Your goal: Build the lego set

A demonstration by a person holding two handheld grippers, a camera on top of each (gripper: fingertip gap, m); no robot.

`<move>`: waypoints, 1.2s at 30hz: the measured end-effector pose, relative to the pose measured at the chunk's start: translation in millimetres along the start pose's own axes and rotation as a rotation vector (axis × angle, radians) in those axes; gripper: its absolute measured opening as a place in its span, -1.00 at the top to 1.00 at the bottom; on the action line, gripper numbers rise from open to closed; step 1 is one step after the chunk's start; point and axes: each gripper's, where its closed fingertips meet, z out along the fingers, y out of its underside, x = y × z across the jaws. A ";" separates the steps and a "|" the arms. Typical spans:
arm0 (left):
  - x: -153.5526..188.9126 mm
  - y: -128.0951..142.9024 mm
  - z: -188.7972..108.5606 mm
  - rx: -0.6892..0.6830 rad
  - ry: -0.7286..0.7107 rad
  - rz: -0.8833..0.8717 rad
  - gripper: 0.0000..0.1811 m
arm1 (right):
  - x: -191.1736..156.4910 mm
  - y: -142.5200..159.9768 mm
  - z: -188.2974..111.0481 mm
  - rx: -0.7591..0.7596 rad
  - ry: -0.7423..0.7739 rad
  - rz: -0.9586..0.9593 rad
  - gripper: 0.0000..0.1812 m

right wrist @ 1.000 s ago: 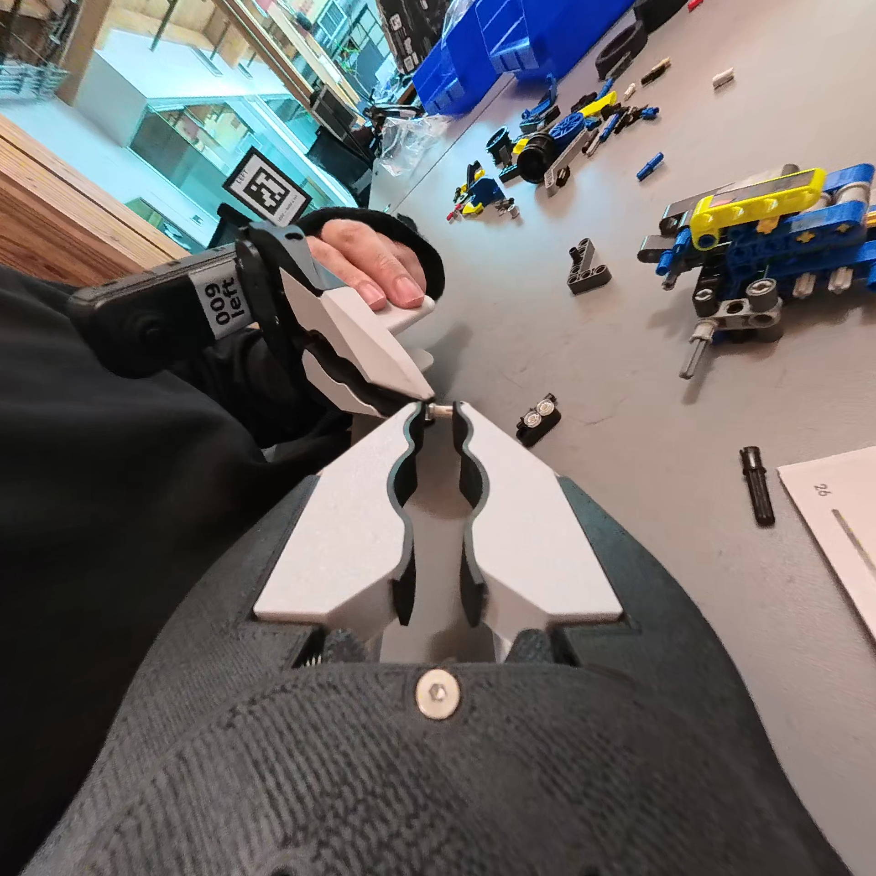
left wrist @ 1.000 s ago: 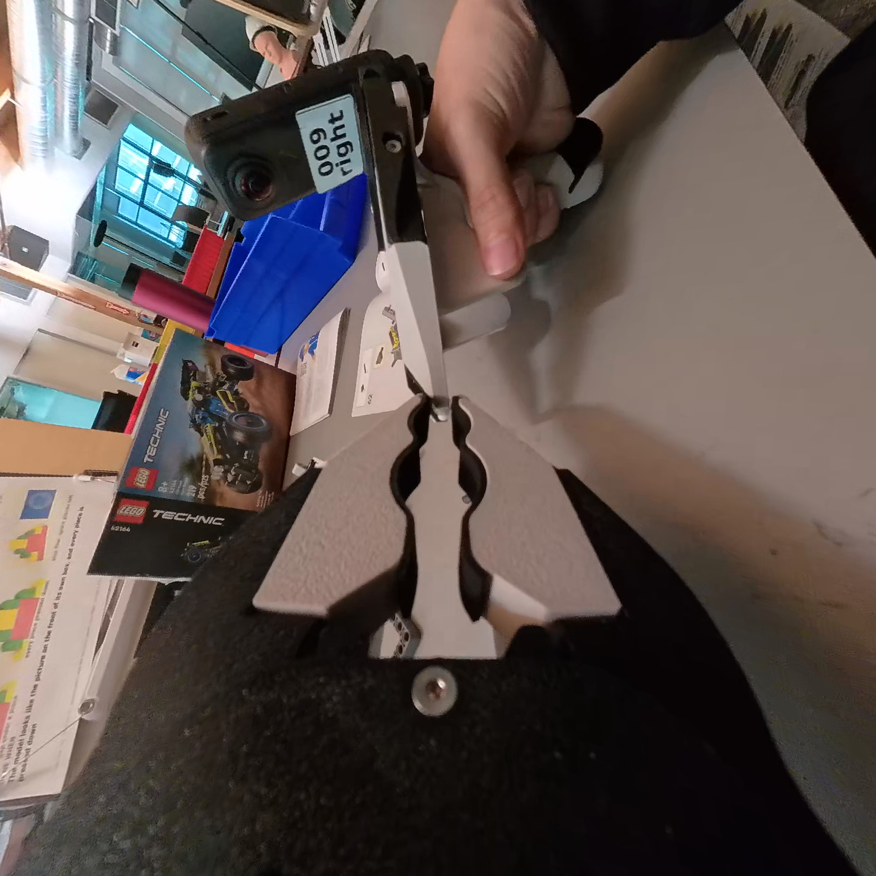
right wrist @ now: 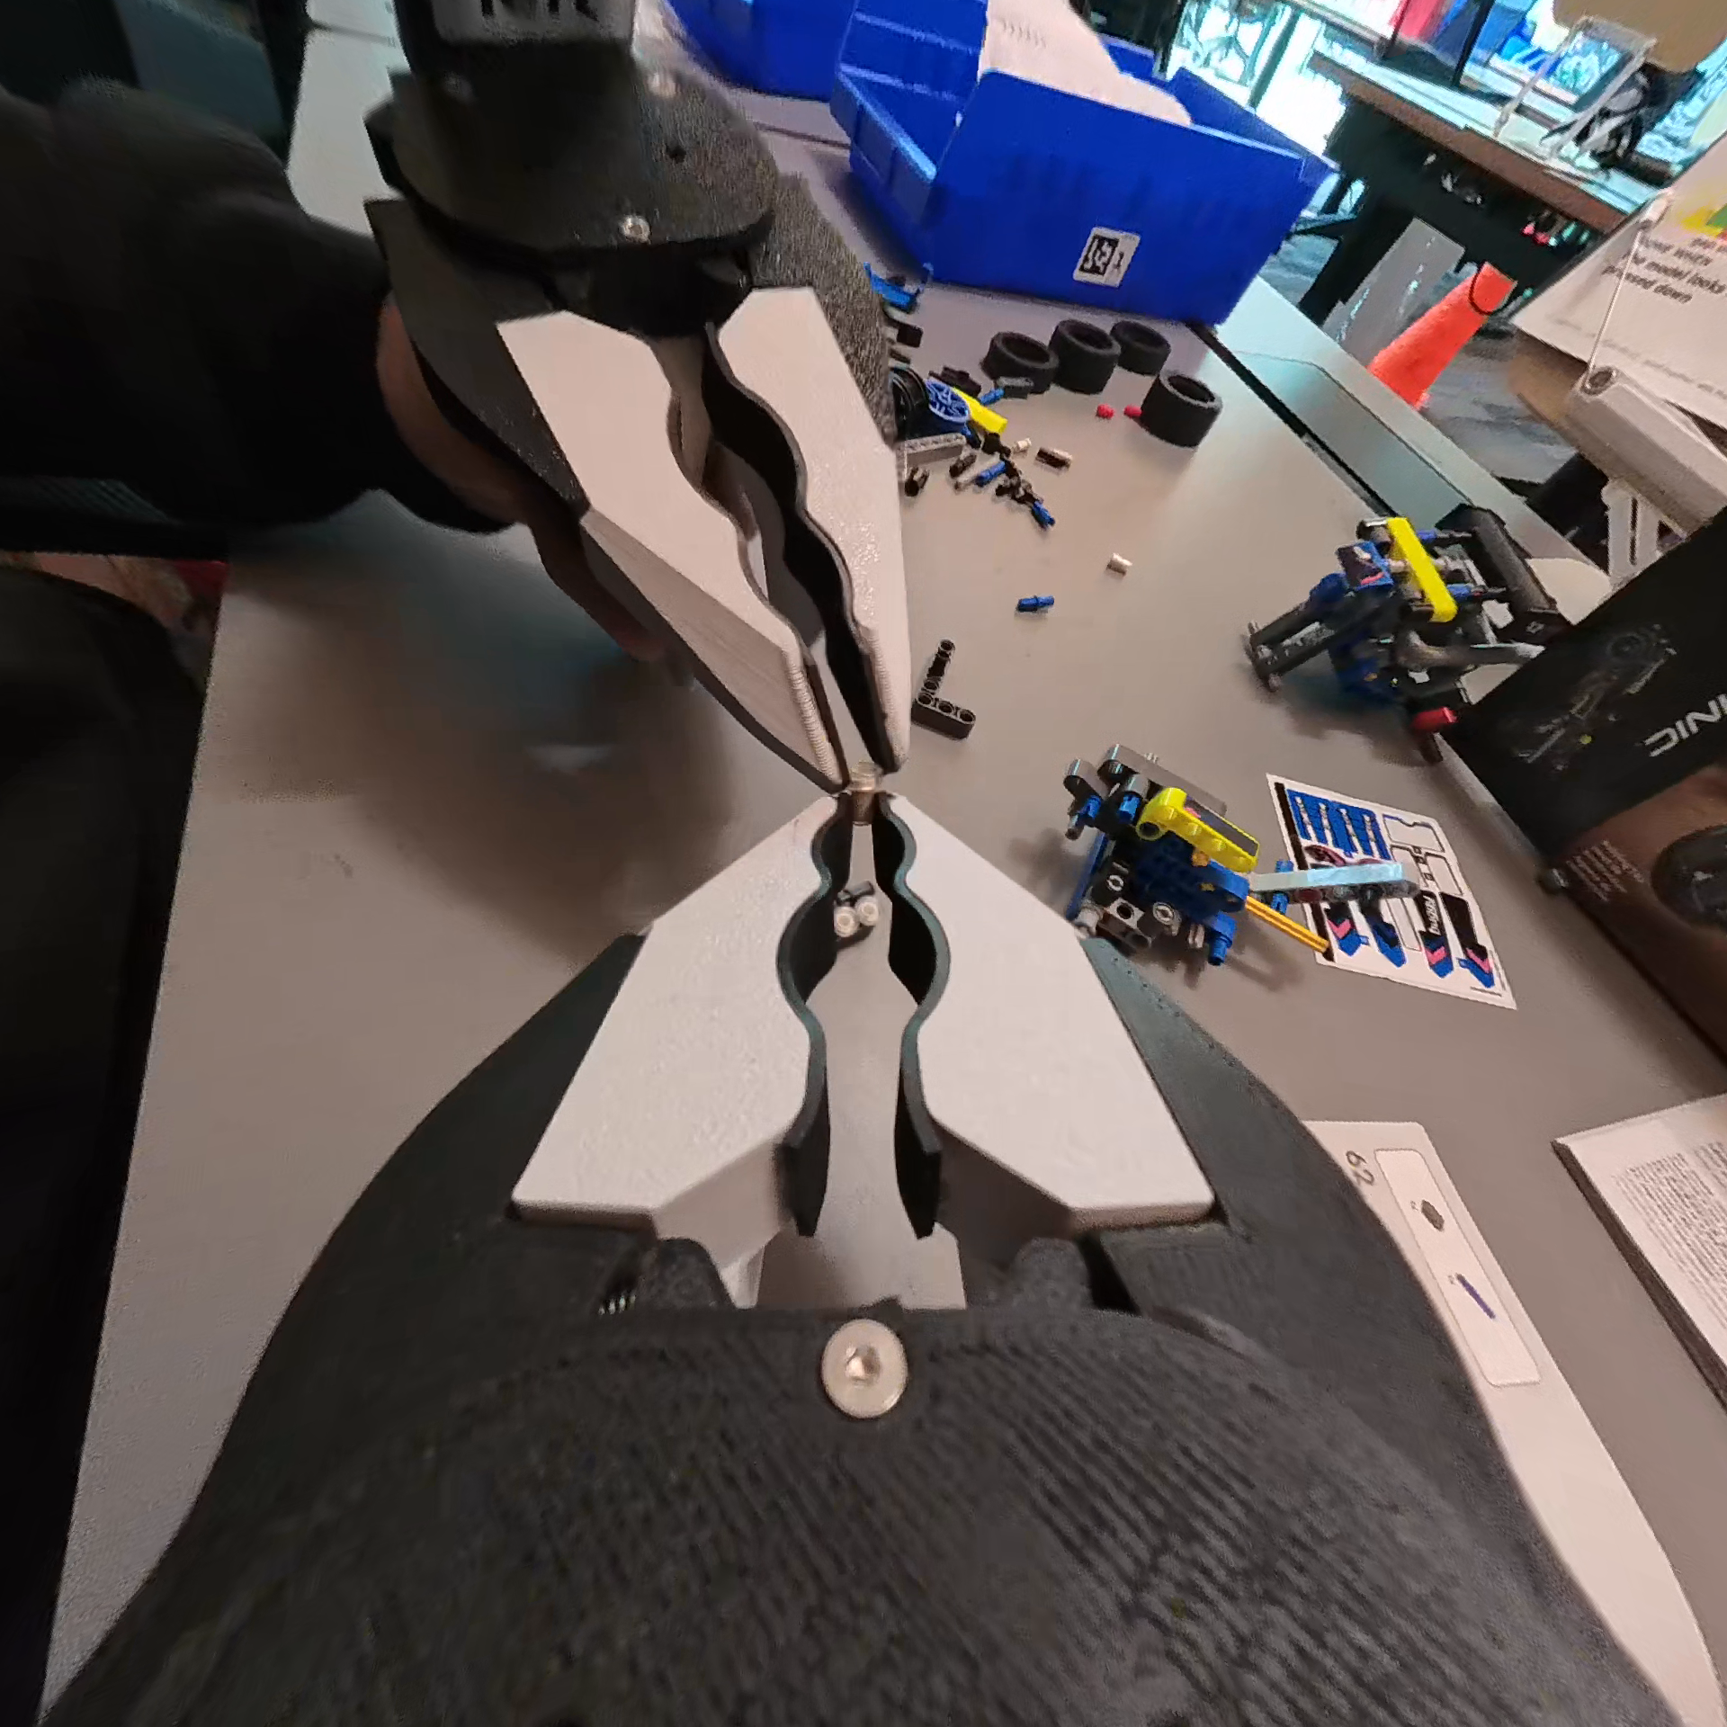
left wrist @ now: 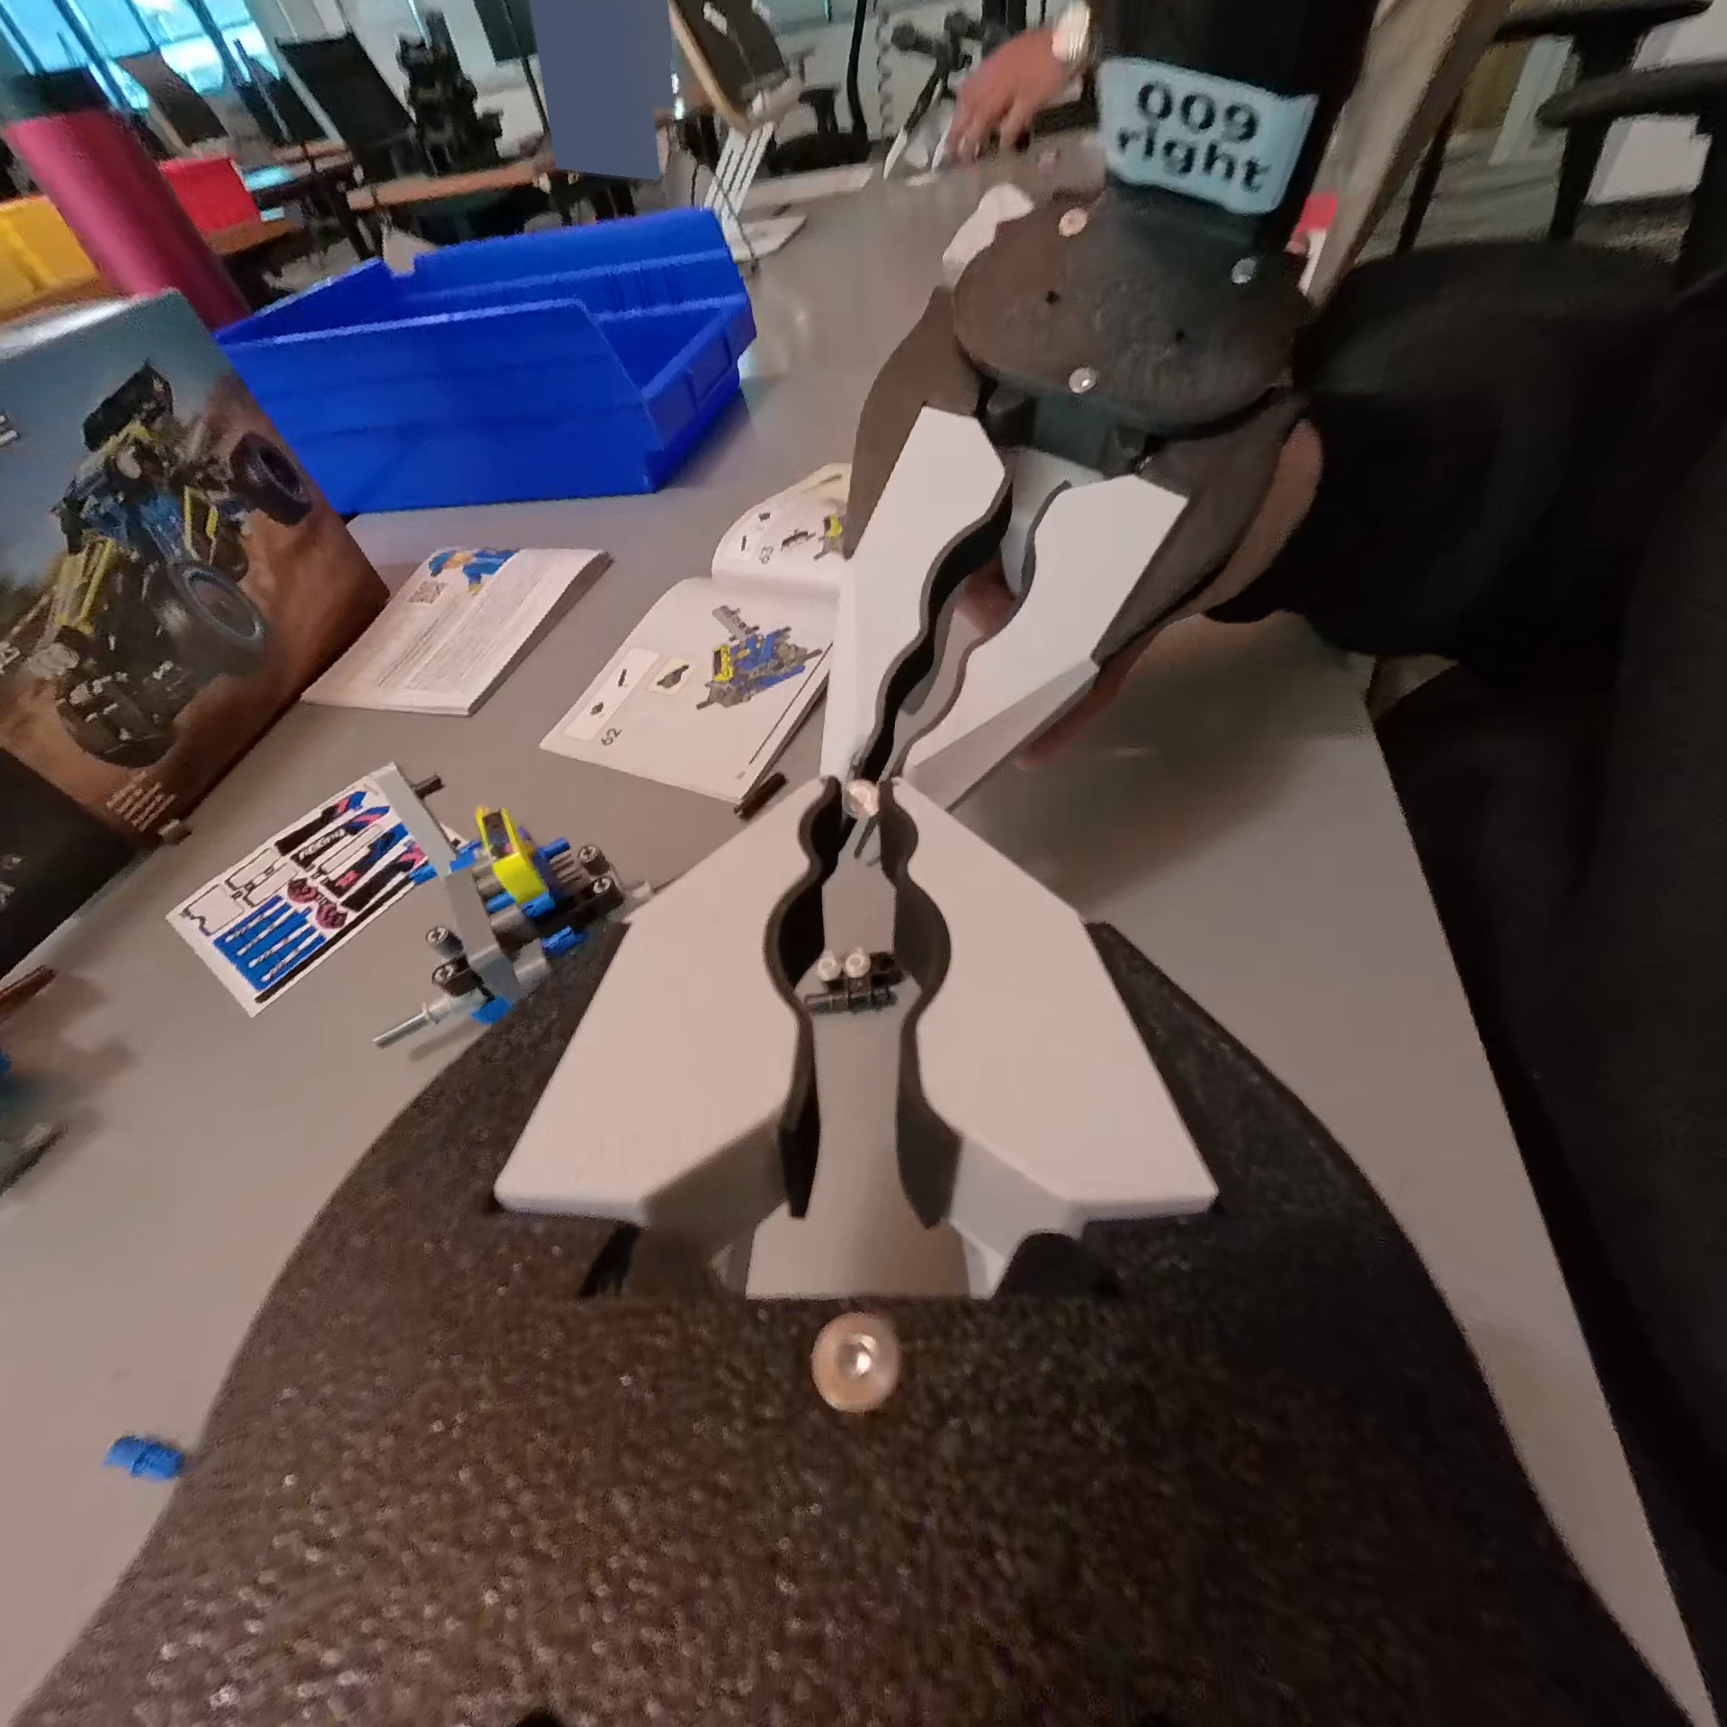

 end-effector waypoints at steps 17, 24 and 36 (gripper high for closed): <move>-11.7 27.0 6.1 -0.180 -0.027 -0.089 0.95 | 6.7 21.5 9.7 -0.148 0.098 -0.131 0.88; -12.6 50.1 -5.5 -0.318 0.015 0.066 0.95 | -6.9 31.4 15.3 -0.187 -0.026 0.242 0.71; -7.5 57.0 7.2 -0.367 0.153 0.135 0.95 | -8.8 50.1 17.2 -0.298 0.033 0.341 0.62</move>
